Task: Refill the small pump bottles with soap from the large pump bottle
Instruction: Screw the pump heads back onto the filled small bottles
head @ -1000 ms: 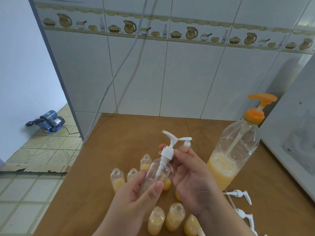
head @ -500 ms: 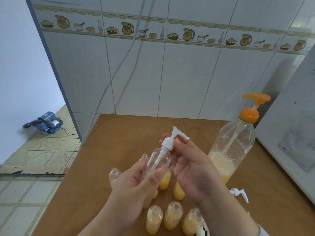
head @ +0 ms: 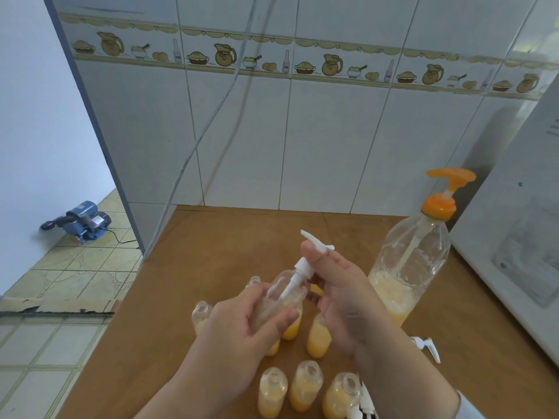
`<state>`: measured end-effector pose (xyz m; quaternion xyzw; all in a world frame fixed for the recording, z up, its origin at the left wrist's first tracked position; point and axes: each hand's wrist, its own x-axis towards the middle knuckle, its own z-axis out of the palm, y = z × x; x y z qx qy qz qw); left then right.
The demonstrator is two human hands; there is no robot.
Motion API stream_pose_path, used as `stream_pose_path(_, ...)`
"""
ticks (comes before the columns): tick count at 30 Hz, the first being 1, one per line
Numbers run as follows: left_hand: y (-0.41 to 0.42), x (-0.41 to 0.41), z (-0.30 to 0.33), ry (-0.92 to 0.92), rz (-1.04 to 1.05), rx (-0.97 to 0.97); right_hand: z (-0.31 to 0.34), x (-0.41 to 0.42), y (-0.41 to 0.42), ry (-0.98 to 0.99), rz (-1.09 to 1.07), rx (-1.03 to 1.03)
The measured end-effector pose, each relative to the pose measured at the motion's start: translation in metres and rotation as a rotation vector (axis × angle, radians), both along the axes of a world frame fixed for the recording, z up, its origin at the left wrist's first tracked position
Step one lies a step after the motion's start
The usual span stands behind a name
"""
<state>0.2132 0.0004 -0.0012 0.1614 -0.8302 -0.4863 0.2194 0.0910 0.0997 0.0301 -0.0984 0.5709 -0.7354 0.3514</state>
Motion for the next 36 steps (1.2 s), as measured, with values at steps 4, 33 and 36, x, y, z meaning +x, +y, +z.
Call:
stream_pose_path(4,-0.004,-0.003,0.001,0.015,0.012,0.014,0.002,-0.002,0.004,-0.044,0.072,-0.109)
stream_pose_path(33,-0.069,0.06,-0.081,-0.263,0.569,0.019,-0.061,-0.083,0.009,0.936,-0.05,0.641)
stream_pose_path(36,-0.067,0.064,-0.084,-0.293,0.567,0.026,-0.088,-0.088,0.004,1.001,-0.027,0.701)
